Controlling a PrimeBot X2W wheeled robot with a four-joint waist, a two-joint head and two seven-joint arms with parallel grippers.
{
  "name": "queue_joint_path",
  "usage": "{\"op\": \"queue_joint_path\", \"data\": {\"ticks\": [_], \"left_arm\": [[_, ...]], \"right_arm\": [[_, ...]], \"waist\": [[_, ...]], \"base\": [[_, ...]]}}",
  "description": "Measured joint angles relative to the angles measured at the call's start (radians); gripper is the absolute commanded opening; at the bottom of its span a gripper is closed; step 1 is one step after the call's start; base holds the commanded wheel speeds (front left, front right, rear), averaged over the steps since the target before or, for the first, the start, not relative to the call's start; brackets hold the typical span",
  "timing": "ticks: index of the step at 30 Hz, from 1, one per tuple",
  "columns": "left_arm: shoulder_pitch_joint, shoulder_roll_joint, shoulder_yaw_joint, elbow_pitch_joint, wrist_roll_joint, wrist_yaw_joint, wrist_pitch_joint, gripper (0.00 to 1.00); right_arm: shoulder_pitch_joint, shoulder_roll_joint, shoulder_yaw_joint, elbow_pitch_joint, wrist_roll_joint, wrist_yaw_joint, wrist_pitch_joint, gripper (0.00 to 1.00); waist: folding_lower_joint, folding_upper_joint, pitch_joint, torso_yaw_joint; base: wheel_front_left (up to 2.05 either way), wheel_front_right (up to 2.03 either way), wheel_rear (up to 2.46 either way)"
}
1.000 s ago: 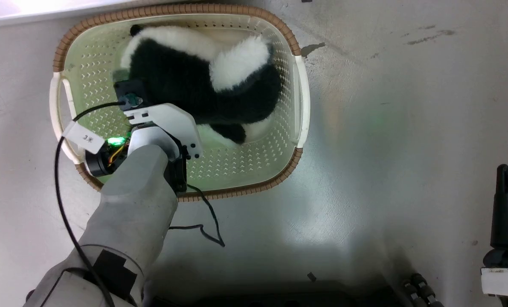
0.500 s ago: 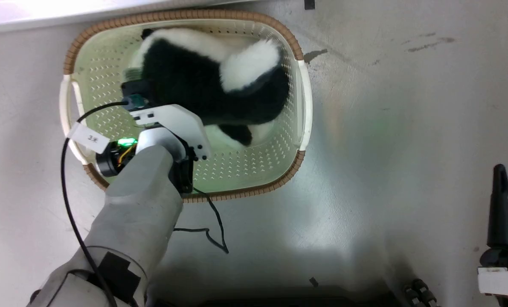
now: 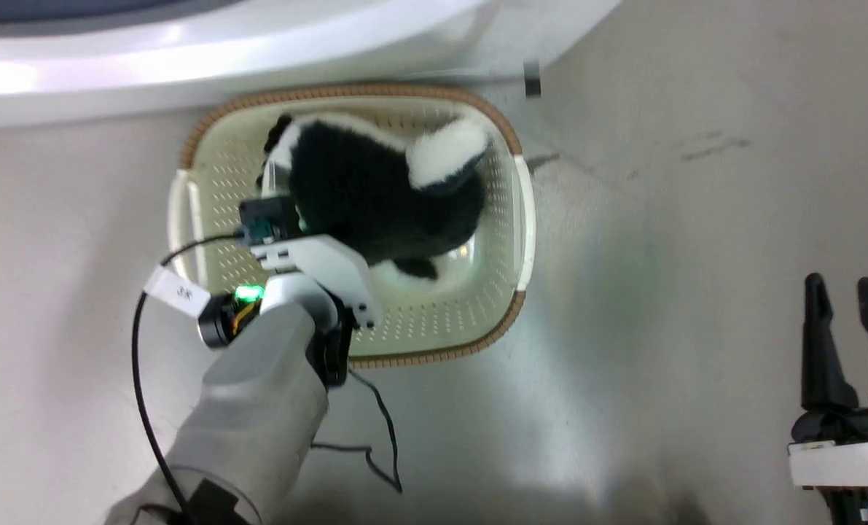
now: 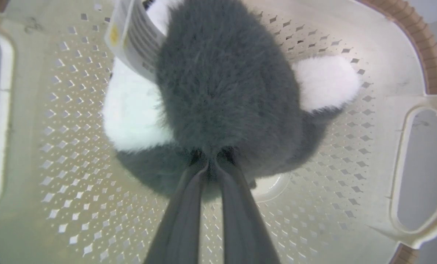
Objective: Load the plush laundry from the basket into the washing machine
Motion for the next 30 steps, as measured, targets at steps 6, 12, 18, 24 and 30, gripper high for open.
{"op": "queue_joint_path", "data": {"ticks": [6,12,18,24,30], "left_arm": [[0.064,0.0,-0.023,-0.024,-0.037,-0.018,-0.01,0.0],[0.126,0.0,-0.038,-0.044,-0.048,-0.035,-0.03,0.0],[0.198,0.009,-0.012,-0.079,-0.044,-0.046,-0.035,0.0],[0.293,0.05,0.09,-0.252,0.02,-0.034,-0.041,0.0],[0.465,0.075,0.198,-0.47,0.123,-0.007,-0.043,0.0]], "right_arm": [[-0.001,0.001,0.017,0.041,-0.003,0.0,0.002,1.0],[0.0,0.01,0.032,0.085,-0.016,0.0,0.002,1.0],[0.006,0.039,0.046,0.123,-0.031,0.0,0.007,1.0],[0.037,0.06,0.051,0.163,-0.038,0.0,0.007,1.0],[0.075,0.073,0.053,0.195,-0.048,0.0,0.006,1.0]], "waist": [[-0.0001,0.0,-0.097,0.021],[-0.0001,0.0,-0.201,0.047],[-0.0002,0.0,-0.308,0.07],[-0.0002,0.0,-0.409,0.091],[-0.0002,0.0,-0.522,0.107]], "base": [[0.0,0.0,0.0],[0.0,0.0,0.0],[0.0,0.0,0.0],[0.0,0.0,0.0],[0.0,0.0,0.0]]}}
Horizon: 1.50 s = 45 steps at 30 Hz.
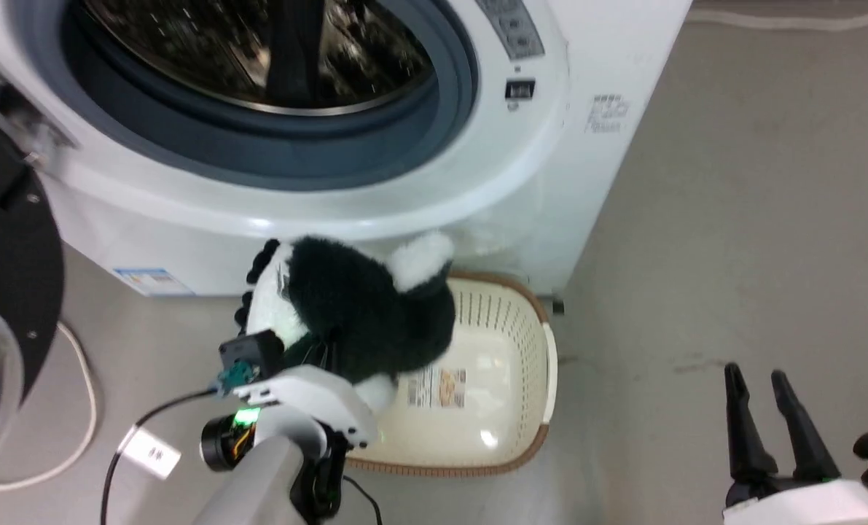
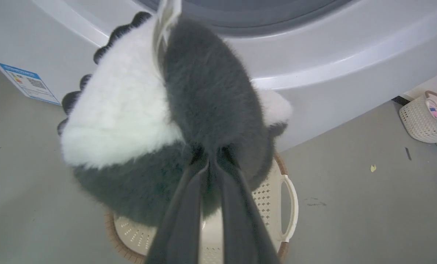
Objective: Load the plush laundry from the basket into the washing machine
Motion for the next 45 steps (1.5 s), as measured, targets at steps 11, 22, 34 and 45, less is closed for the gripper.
{"op": "queue_joint_path", "data": {"ticks": [11,22,34,45], "left_arm": [[0.225,0.021,0.138,-0.313,0.145,0.052,0.0,0.0],[0.341,0.028,0.212,-0.537,0.284,0.079,0.0,0.0],[0.233,0.031,0.257,-0.524,0.413,0.023,0.0,0.0],[0.0,0.05,0.267,-0.319,0.432,-0.041,0.013,0.0]], "right_arm": [[0.078,0.004,0.003,0.042,0.019,0.0,-0.006,1.0],[0.108,0.005,0.01,0.07,0.04,0.0,-0.024,1.0],[0.111,0.006,0.008,0.068,0.04,0.0,-0.026,1.0],[0.068,0.006,-0.012,0.031,0.036,0.0,-0.011,1.0]], "waist": [[0.0,0.0,-0.161,0.019],[0.0002,-0.0001,-0.258,0.029],[0.0002,0.0,-0.225,0.004],[0.0003,0.0,-0.119,-0.023]], "base": [[0.0,0.0,0.0],[0.0,0.0,0.0],[0.0,0.0,0.0],[0.0,0.0,0.0]]}}
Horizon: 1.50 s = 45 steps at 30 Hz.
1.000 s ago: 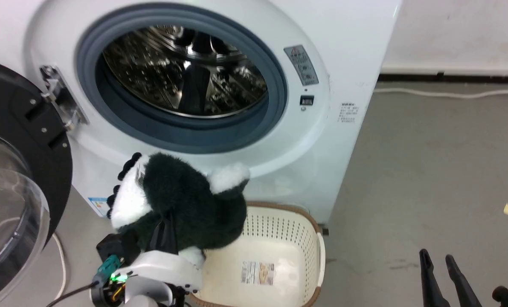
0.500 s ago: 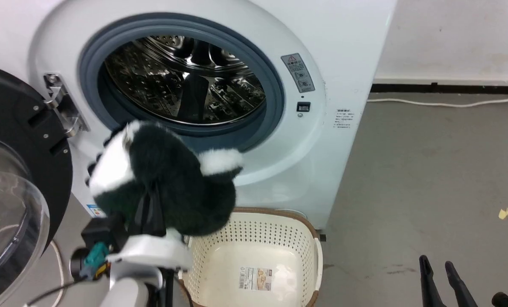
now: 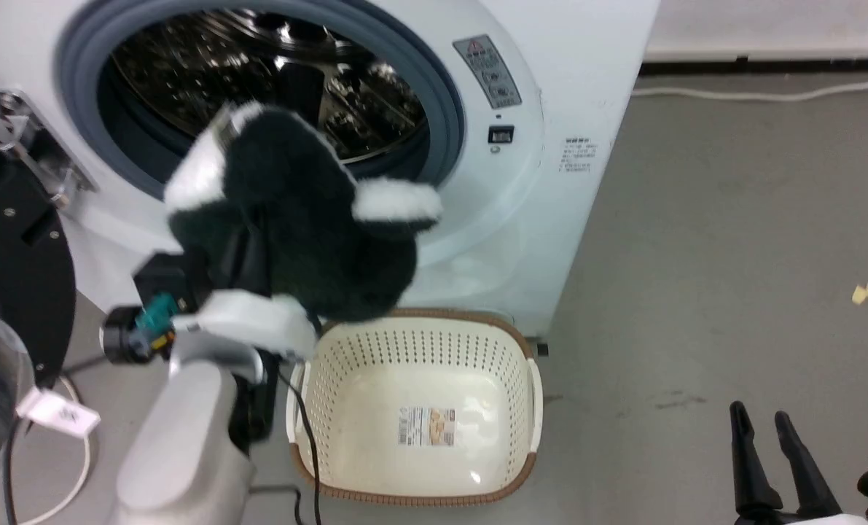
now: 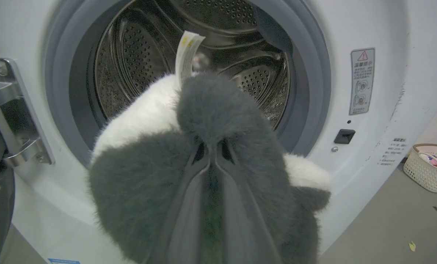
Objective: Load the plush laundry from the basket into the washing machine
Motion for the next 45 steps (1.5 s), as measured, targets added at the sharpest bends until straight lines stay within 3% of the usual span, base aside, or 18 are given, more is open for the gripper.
{"op": "queue_joint_path", "data": {"ticks": [13,45], "left_arm": [[-0.32,0.025,0.079,0.132,-0.049,0.024,0.04,0.0],[-0.888,0.164,0.119,0.137,-0.033,0.093,0.156,0.0]], "right_arm": [[-0.065,0.0,-0.025,-0.067,-0.026,0.0,0.032,1.0],[-0.144,-0.063,-0.064,-0.254,0.003,0.0,0.034,1.0]], "waist": [[0.0001,0.0,0.185,-0.024],[0.0,0.0,0.64,-0.104]], "base": [[0.0,0.0,0.0],[0.0,0.0,0.0]]}}
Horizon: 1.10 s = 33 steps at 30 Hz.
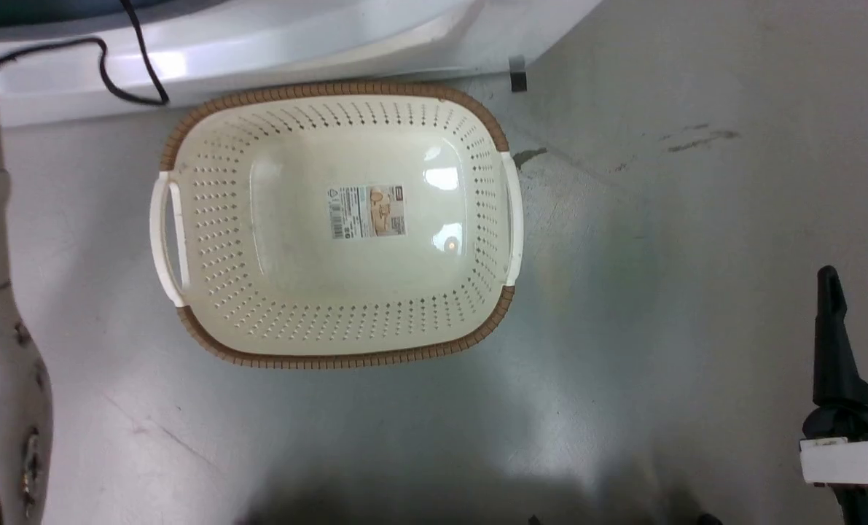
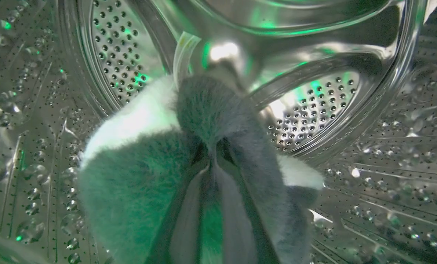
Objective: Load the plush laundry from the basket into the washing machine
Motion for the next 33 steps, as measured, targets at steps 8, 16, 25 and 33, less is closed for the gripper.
{"op": "queue_joint_path", "data": {"ticks": [8,16,25,33], "left_arm": [[-0.085,0.018,0.002,0.009,0.014,0.02,-0.007,0.0],[-0.12,0.009,-0.014,0.069,0.012,0.009,-0.02,0.0],[-0.136,-0.014,-0.03,0.153,-0.004,-0.008,-0.029,1.0],[-0.129,-0.027,-0.067,0.218,-0.004,-0.059,-0.079,1.0]], "right_arm": [[0.009,-0.003,-0.015,-0.029,0.003,0.0,0.001,1.0],[0.014,-0.004,-0.023,-0.04,0.009,0.0,0.001,1.0],[0.015,-0.005,-0.029,-0.042,0.009,0.0,0.002,1.0],[0.014,-0.016,-0.026,-0.041,0.008,0.0,0.01,1.0]], "waist": [[0.0,0.0,0.052,-0.001],[-0.0001,0.0,0.086,-0.006],[-0.0001,0.0,0.088,0.006],[-0.0001,0.0,0.039,0.03]], "base": [[0.0,0.0,0.0],[0.0,0.0,0.0],[0.0,0.0,0.0],[0.0,0.0,0.0]]}}
